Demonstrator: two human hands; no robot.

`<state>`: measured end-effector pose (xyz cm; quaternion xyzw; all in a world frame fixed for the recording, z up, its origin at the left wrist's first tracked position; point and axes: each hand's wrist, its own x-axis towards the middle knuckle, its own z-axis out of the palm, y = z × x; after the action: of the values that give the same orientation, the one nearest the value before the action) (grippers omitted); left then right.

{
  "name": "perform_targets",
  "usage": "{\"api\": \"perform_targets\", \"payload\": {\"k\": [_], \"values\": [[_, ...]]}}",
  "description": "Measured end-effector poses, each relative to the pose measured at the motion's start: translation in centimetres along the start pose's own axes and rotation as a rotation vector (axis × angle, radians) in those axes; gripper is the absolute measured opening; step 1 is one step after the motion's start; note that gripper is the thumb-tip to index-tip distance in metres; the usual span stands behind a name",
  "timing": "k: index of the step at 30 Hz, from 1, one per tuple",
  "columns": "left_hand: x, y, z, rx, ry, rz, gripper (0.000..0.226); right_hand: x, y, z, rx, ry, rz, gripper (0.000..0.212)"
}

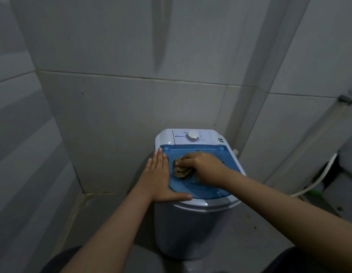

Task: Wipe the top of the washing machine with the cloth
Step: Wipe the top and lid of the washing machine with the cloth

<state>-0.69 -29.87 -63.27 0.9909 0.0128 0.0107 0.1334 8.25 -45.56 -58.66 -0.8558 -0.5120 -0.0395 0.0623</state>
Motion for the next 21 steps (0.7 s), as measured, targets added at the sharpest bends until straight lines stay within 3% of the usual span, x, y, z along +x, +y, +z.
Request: {"api": "perform_targets", "payload": {"k": [9, 11, 15, 21], "values": [[0.0, 0.0, 0.0, -0.018, -0.017, -0.009, 0.148, -1.2, 0.8, -3.6, 0.109, -0.327, 0.049, 0.058], [0.0, -0.1, 0.0, -0.015, -0.019, 0.0, 0.147, -0.4, 1.3, -4.9, 0.175, -0.274, 0.119, 0.054], [0.2, -0.2, 0.0, -0.005, -0.025, 0.003, 0.146, 2.8, 2.9, -4.8, 0.184, 0.035, 0.215, 0.052], [0.3, -0.3, 0.2, -0.009, -0.019, 0.01, 0.146, 4.5, 5.3, -1.7, -0.032, 0.032, 0.207, 0.055]]}}
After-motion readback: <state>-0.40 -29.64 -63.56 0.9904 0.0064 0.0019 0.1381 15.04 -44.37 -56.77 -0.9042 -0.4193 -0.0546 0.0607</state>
